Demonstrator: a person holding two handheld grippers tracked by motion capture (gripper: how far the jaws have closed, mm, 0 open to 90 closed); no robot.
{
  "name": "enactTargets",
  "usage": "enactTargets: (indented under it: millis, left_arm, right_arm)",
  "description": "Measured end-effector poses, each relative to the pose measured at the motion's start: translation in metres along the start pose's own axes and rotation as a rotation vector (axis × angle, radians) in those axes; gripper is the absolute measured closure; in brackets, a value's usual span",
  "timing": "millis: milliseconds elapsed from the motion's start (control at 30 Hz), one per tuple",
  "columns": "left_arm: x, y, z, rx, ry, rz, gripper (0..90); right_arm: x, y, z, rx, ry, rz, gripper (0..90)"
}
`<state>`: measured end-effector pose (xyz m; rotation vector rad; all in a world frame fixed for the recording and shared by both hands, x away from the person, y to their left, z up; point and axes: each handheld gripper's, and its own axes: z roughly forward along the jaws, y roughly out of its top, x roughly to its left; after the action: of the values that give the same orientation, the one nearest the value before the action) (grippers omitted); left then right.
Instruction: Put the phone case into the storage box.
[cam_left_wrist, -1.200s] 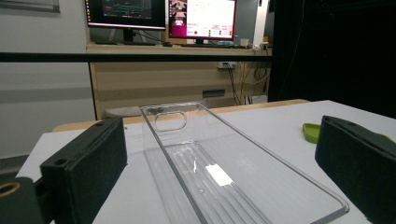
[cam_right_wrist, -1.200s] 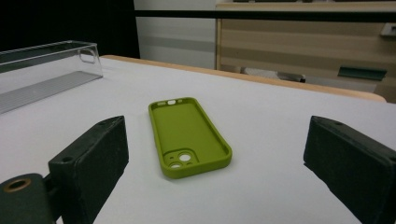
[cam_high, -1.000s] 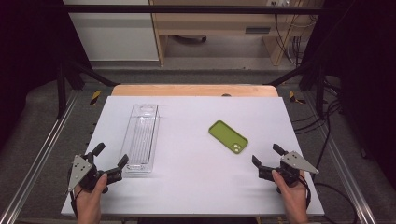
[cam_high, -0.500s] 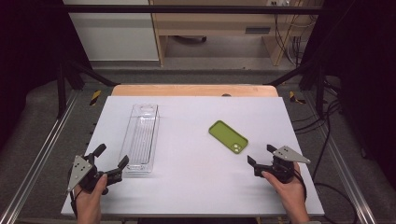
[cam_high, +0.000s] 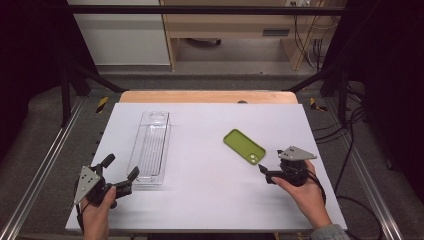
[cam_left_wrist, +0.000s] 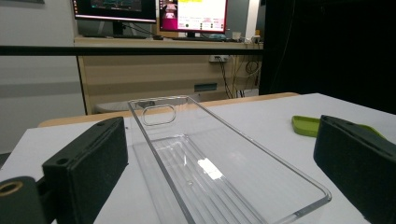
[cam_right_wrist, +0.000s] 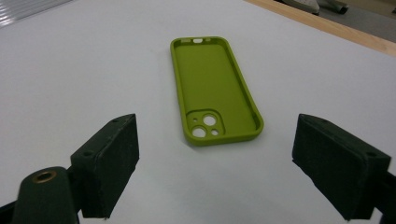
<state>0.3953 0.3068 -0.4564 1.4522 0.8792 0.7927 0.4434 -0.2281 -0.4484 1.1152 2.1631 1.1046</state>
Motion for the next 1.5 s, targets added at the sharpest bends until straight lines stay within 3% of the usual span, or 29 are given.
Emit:
enactTargets:
  millis: [333, 733, 1000, 1200, 1500]
  left_arm:
    - [-0.001, 0.0, 0.0, 0.0, -0.004, 0.005, 2.5]
    - [-0.002, 0.0, 0.0, 0.004, -0.006, 0.014, 2.4]
    - [-0.002, 0.0, -0.001, 0.003, -0.006, 0.019, 2.4]
    - [-0.001, 0.0, 0.0, 0.004, -0.005, 0.018, 2.3]
    - [-0.001, -0.001, 0.0, 0.009, -0.009, 0.02, 2.3]
  right_arm:
    - [0.004, 0.019, 0.01, 0.056, -0.001, -0.085, 15.4]
    - [-0.011, 0.032, 0.026, 0.168, -0.009, -0.135, 20.3]
    - [-0.021, 0.036, 0.036, 0.192, -0.013, -0.104, 25.6]
    - [-0.033, 0.034, 0.048, 0.197, -0.012, -0.042, 36.3]
    - [-0.046, 0.031, 0.068, 0.225, 0.015, 0.0, 53.1]
